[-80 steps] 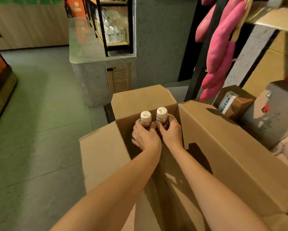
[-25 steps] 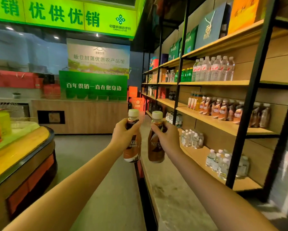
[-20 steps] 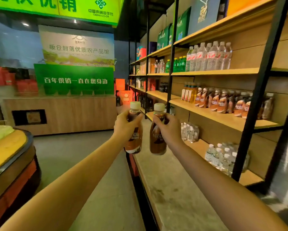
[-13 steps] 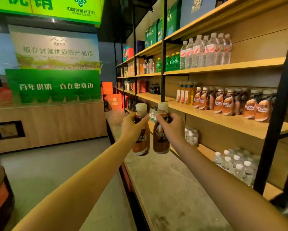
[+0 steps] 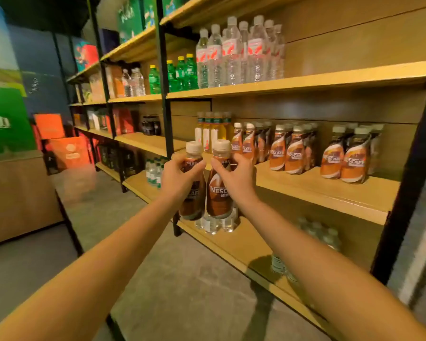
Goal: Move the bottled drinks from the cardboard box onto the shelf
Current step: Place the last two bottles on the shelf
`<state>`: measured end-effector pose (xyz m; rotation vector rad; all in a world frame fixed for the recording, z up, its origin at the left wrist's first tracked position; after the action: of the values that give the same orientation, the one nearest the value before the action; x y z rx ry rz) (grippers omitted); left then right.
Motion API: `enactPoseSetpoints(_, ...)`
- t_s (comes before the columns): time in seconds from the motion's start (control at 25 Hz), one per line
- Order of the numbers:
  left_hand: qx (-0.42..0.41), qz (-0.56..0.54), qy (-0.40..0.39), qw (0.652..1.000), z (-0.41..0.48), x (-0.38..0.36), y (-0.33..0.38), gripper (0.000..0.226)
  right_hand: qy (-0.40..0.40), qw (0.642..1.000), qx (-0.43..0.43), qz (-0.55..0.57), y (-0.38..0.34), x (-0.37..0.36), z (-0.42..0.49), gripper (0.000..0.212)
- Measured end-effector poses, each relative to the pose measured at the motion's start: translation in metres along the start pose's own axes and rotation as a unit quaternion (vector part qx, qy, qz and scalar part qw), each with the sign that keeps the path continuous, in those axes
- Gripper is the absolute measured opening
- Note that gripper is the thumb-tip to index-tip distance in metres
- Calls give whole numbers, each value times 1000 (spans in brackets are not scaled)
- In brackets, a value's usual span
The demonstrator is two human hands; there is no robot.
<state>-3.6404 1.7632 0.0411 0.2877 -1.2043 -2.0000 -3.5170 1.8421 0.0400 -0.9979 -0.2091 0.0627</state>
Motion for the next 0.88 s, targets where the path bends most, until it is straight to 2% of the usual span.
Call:
enactPoseSetpoints(0.2,-58,-105,-142,983,75,-117,-19,17,148,981,-27,-120,52,66,64,42)
enactPoseSetpoints(0.32,-99,-140,-207,963,107,-178,-8,23,237,950,-47,-199,61,113,87,38)
enactPoseSetpoints(0.48,-85,-206,-285,932,120,-254,5,37,338,900,-80,-263,65,168,97,41)
enactPoseSetpoints(0.56,-75,-234,-314,917,118,-282,15,29,377,878,-82,-283,67,188,100,37)
enactPoseSetpoints(0.64,-62,-248,-326,910,113,-302,20,18,393,864,-90,-301,69,202,105,36)
enactPoseSetpoints(0.88,-66,-252,-353,899,115,-355,21,21,400,857,-109,-307,99,234,123,36)
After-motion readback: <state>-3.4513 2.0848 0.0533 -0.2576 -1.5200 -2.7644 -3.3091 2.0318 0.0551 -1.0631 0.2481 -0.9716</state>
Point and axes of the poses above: each hand's wrist, its own z-axis towards the middle knuckle, its own x-axis out of the back of the hand, y = z × x, the point moved 6 cm from there along z, towards the middle knuckle, and after that the axes turned 3 degrees about -x, right-handed, at the moved point
